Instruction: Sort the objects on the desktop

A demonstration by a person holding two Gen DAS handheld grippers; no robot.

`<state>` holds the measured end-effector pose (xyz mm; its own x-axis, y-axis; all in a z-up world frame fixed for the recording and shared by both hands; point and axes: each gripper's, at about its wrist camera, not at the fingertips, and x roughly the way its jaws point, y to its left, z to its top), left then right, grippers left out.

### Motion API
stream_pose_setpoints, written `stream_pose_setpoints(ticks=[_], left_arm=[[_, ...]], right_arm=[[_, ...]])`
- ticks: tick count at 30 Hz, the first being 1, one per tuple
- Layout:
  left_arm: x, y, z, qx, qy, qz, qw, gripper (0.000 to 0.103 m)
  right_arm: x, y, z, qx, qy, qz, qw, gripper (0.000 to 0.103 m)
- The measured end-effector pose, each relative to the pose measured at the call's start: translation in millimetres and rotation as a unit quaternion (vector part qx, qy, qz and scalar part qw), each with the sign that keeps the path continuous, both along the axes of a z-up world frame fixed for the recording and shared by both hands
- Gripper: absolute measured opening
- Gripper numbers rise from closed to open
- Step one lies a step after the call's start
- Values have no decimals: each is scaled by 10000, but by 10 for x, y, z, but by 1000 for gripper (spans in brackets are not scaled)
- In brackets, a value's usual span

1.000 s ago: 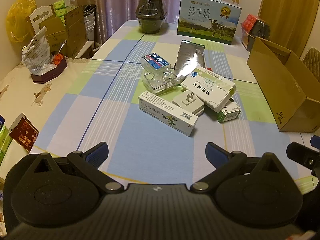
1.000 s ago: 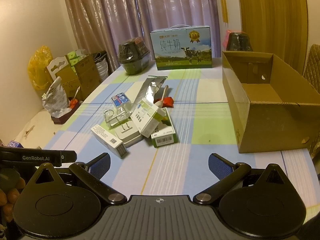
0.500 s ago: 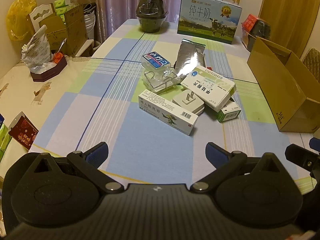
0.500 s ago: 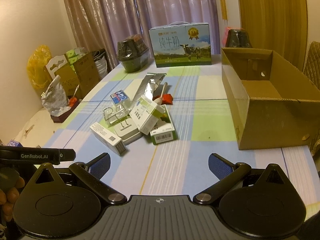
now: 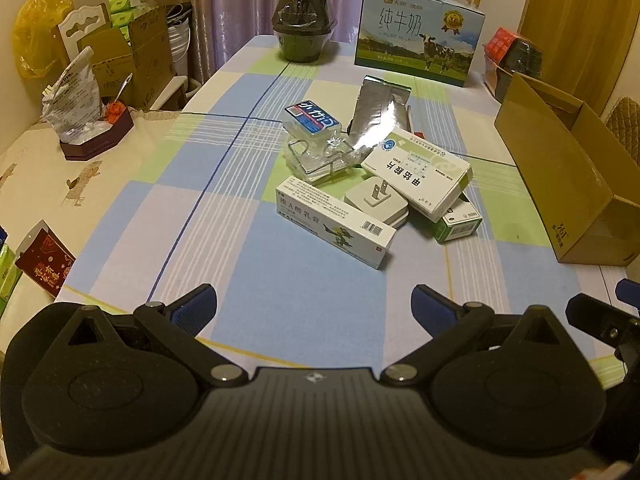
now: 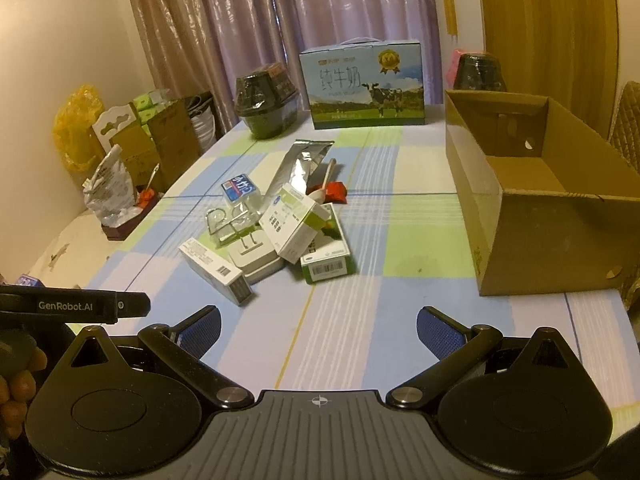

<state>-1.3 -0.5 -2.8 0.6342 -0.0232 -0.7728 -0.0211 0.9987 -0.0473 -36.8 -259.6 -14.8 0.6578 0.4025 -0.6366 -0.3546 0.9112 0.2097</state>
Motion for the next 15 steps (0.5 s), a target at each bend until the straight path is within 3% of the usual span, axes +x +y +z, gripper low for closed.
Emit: stream_pose_setpoints(ticks=[8, 15], left_arm=[[16, 0, -22, -43, 13, -21, 10000, 102], [75, 17, -41, -82, 84, 3, 9999, 102]], right_arm=[[-13, 3, -33, 15, -323, 171, 9993, 101], [124, -16, -84, -44, -94, 239, 9997, 101]])
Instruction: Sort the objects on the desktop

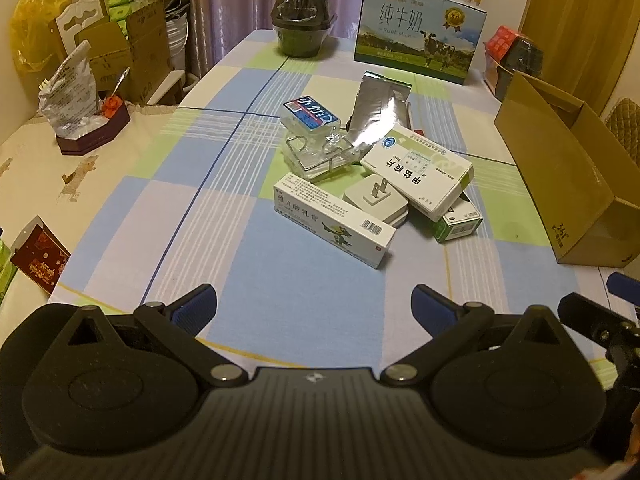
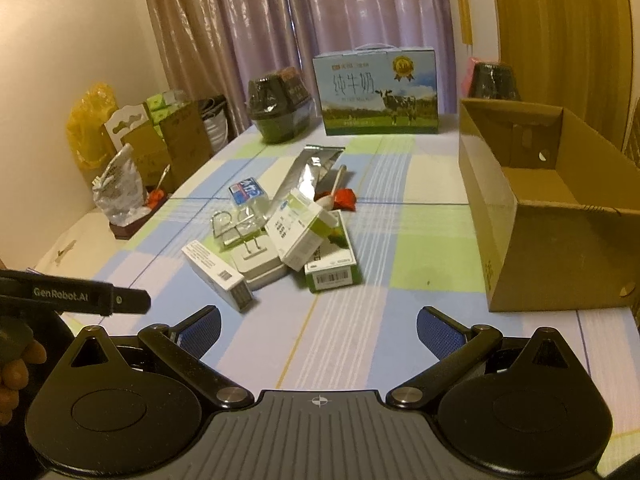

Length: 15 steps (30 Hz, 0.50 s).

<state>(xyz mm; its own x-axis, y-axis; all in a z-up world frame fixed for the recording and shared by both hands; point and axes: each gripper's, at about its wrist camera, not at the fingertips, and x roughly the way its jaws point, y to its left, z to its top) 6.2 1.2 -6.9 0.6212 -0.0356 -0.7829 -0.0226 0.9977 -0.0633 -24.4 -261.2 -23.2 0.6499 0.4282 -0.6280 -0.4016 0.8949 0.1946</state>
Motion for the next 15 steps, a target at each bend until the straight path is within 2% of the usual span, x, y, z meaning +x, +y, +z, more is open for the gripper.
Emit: stream_pose_setpoints(ticks=[4, 15], left_arm=[[74, -9, 11, -48, -15, 8, 10000, 102], [424, -120, -135, -186, 35, -88, 9998, 102]], right_arm=[[86, 4, -42, -24, 213, 87, 9997, 101], [295, 29, -243, -332, 179, 328, 9987, 101]])
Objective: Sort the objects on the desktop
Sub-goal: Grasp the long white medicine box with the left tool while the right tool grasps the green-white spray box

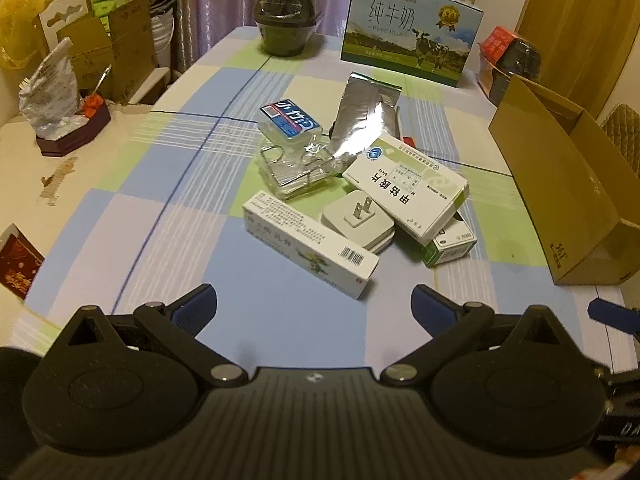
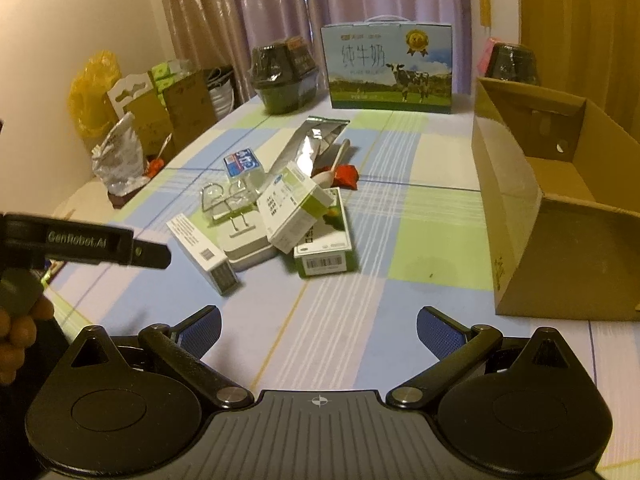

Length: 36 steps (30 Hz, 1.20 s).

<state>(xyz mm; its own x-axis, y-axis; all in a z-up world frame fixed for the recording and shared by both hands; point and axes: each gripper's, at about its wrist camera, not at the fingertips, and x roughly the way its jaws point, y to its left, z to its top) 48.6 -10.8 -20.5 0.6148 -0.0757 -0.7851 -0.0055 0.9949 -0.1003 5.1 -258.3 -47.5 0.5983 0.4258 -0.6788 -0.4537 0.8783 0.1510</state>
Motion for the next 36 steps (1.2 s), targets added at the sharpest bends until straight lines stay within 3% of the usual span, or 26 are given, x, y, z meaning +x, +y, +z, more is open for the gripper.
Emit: stream_pose_setpoints(ticks=[21, 24, 29, 36], left_arm=[[687, -115, -537, -89, 374, 337, 9987, 95], [746, -114, -611, -98, 456, 352, 9983, 89], [747, -75, -655, -77, 571, 310, 9979, 70], [611, 23, -635, 138, 658, 277, 9974, 32]], right_arm=[[538, 254, -416, -362, 51, 443, 9984, 96], [607, 305, -463, -394, 58, 476, 9981, 96], [738, 381, -503, -387, 33, 521, 9979, 95], [941, 559, -562, -494, -100, 633, 9967, 94]])
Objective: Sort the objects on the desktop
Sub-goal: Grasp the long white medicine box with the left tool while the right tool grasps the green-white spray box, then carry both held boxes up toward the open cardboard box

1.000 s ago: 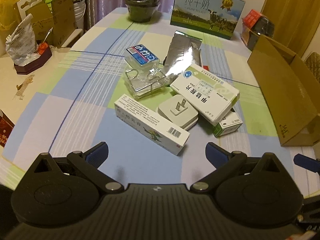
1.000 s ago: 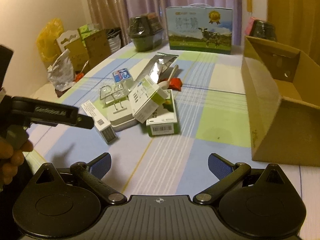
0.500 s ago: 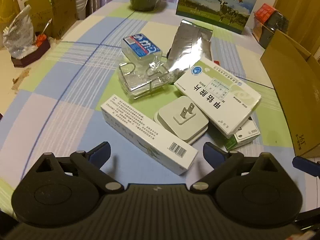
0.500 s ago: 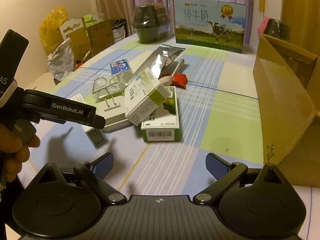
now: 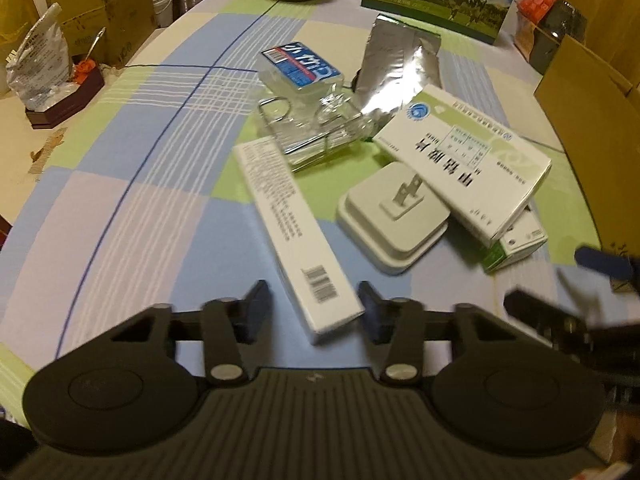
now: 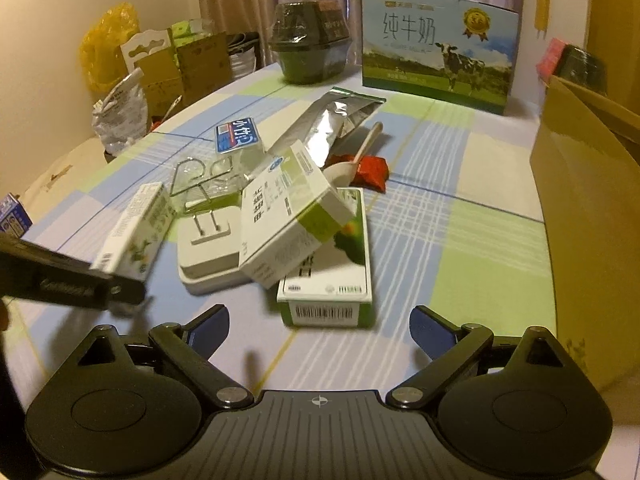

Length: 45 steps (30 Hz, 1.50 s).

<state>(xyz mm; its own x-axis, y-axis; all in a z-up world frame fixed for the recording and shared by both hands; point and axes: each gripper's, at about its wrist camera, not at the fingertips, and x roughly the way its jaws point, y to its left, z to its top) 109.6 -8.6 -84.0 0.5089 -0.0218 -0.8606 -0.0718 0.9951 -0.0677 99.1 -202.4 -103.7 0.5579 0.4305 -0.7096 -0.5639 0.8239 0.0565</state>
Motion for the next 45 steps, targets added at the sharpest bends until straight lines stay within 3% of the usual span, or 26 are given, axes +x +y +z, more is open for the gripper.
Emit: stream_pose_setpoints(ticks=[6, 8, 11, 19, 29, 33, 36, 45], left_arm=[[4, 82, 2, 60, -14, 83, 9999, 25], [-2, 76, 0, 97, -28, 25, 9999, 25], [-42, 46, -1, 136, -43, -58, 9999, 25], [-219, -89, 18, 173, -55, -305, 9994, 24], [-534, -198, 100, 235, -28, -552, 9982, 23], [-558, -191, 97, 196, 6, -504, 9985, 25], [-526, -153, 105, 119, -24, -375, 9992, 29], [-238, -65, 52, -81, 5, -219, 9997, 31]], right_arm=[[186, 137, -115, -126, 78, 75, 9999, 78], [207, 156, -141, -185, 104, 70, 9998, 64], [189, 117, -142, -242, 115, -18, 9996, 53], [-153, -256, -31, -428, 149, -470, 9979, 52], [-692, -608, 45, -263, 346, -886, 9951, 53], [-693, -582, 62, -204, 294, -877, 9955, 57], [-668, -550, 84, -167, 215, -875, 9958, 71], [-506, -455, 37, -130, 233, -857, 9960, 72]])
